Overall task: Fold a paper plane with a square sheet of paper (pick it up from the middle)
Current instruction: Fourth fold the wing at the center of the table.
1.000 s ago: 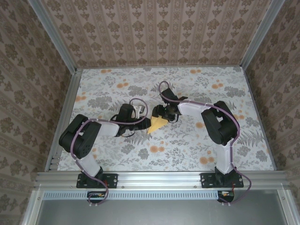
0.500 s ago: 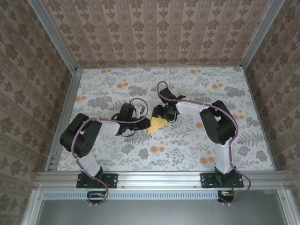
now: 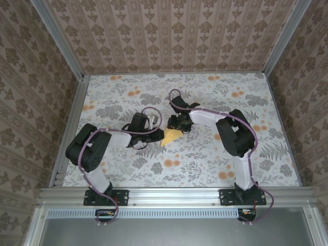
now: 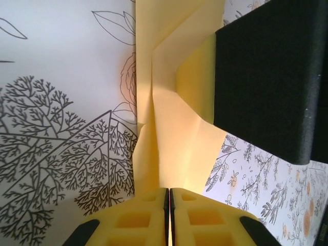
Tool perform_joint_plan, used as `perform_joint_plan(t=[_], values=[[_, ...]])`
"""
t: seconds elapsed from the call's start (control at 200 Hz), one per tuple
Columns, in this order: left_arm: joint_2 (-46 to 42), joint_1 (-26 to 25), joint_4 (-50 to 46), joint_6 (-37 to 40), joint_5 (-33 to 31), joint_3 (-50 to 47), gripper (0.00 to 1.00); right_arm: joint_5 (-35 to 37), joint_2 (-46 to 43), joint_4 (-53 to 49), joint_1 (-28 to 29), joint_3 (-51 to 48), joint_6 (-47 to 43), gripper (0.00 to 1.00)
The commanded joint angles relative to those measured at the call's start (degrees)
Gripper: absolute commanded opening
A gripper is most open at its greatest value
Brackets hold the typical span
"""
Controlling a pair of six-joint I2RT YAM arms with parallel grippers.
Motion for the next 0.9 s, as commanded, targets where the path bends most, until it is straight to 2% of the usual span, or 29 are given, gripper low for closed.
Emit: perform_joint_plan(t=[0.0,0.395,0.895], values=[[-3.12,0.78,-1.19,0.48,-1.41,-0.01,0.12,6.3,8.12,-7.86,-0.46,-3.55,-1.13,0.54],[-2.67,0.52,4.04,-1.13,3.07,-0.42,0.14,6.67,10.17,-9.77,-0.12,-1.7,-1.43,0.61],[1.73,-0.71,4.2,-0.51,4.81,1.65,0.13,4.82,11.61,-10.64,-0.12,-0.18,-0.73,0.66]])
